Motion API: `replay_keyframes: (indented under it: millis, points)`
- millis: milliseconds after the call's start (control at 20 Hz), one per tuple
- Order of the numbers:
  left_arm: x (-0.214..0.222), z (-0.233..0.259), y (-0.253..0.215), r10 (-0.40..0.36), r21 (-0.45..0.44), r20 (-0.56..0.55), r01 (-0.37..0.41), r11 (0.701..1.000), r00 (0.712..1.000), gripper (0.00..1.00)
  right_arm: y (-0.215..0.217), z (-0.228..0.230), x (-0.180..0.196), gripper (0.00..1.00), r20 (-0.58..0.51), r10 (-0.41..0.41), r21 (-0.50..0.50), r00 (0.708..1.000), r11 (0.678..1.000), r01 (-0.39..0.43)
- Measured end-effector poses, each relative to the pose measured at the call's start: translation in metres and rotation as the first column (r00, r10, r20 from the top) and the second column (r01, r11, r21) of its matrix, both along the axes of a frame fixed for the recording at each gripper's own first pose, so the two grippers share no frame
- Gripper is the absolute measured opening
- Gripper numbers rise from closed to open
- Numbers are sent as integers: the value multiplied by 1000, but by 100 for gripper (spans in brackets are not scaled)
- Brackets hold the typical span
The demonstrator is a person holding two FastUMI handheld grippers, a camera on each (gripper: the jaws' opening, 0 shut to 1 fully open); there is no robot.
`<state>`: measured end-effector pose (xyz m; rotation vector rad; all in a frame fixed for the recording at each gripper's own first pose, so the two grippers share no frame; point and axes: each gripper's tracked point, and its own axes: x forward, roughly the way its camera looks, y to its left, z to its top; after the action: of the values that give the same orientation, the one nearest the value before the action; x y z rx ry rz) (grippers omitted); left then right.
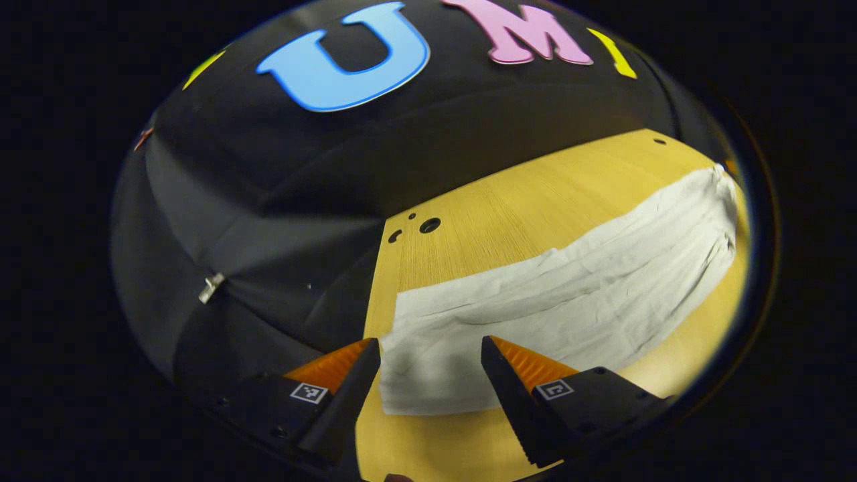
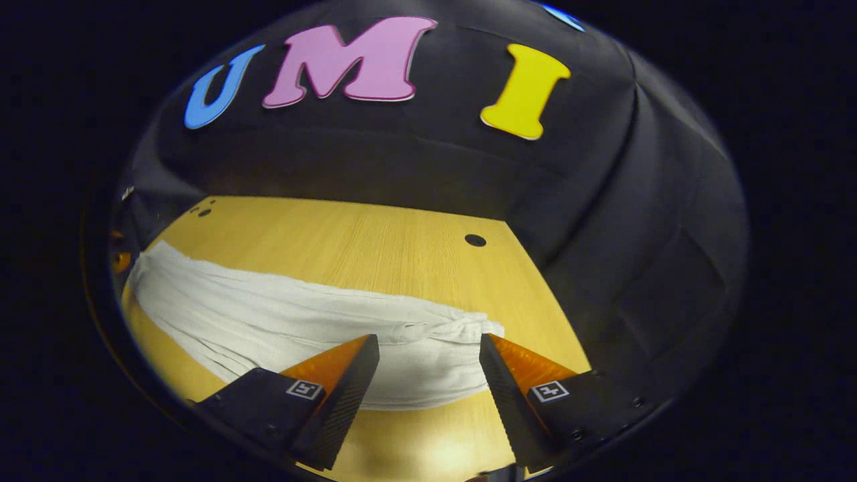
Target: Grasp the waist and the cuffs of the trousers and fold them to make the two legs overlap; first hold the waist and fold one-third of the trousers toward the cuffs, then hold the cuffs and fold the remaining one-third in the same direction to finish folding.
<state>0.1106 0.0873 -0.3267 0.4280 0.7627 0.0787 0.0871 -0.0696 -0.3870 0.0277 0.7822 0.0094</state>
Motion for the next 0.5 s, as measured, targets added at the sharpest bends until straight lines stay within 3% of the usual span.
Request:
replay_keyframes:
  millis: [100, 150, 250, 500]
  points:
    - [-12, -4, -12, 77, -158, 6, -75, 985, 997, 96, 1, -9, -6, 96, -42, -105, 112, 994, 988, 109]
    - [-16, -6, -19, 120, -245, 2, -116, 963, 993, 97, -1, -13, -8, 96, -61, -145, 144, 988, 978, 153]
    - [-22, -13, -23, 206, -380, -21, -198, 904, 978, 97, -4, -22, -15, 96, -97, -200, 186, 975, 959, 215]
    - [-40, -36, -30, 361, -576, -130, -367, 730, 923, 95, -23, -48, -34, 97, -212, -323, 230, 922, 901, 368]
